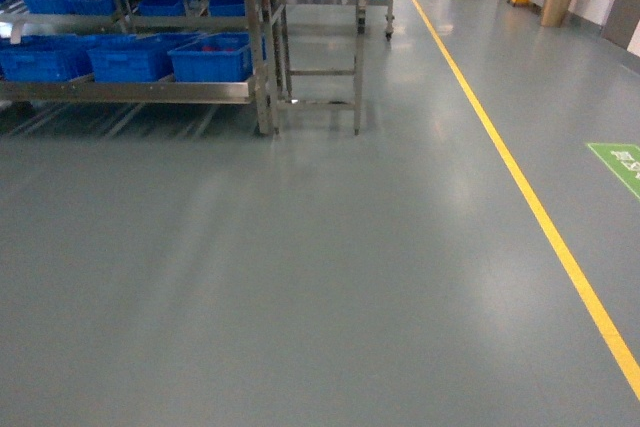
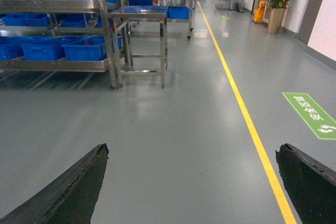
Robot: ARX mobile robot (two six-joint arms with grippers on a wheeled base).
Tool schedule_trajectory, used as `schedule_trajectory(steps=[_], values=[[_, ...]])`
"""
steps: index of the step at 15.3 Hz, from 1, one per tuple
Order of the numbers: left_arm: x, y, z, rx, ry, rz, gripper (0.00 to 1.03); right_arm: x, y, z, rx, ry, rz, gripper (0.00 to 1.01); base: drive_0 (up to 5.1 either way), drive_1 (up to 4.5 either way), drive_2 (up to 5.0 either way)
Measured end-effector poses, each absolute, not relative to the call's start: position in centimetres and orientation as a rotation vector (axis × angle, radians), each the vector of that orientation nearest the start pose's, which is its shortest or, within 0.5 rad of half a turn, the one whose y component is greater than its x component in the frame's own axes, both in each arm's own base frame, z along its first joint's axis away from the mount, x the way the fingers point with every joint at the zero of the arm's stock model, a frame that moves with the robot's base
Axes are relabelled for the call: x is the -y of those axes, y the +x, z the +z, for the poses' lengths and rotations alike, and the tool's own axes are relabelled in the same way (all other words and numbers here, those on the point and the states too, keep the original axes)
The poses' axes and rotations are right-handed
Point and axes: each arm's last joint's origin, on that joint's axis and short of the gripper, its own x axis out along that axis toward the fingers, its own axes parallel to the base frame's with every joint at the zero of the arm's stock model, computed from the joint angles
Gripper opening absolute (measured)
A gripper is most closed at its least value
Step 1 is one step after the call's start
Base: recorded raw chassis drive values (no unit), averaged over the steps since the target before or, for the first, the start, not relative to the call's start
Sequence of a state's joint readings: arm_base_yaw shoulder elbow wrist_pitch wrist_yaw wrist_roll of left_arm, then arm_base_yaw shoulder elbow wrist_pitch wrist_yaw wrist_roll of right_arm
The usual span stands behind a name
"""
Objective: Pick blue part to blue bin on bottom shelf
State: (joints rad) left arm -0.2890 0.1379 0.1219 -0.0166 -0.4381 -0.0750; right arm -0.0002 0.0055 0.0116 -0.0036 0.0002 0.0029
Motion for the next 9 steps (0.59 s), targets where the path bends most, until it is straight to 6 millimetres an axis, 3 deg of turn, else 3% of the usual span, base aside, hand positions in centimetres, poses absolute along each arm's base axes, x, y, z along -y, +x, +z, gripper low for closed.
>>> schedule_trajectory(steps=[9], values=[[1.63, 9.80, 19.25, -0.028, -0.062, 0.150, 0.44, 0.00, 9.73, 16.68, 0.004, 0.003, 0.000, 0.98, 0.1, 4.35, -4.2]])
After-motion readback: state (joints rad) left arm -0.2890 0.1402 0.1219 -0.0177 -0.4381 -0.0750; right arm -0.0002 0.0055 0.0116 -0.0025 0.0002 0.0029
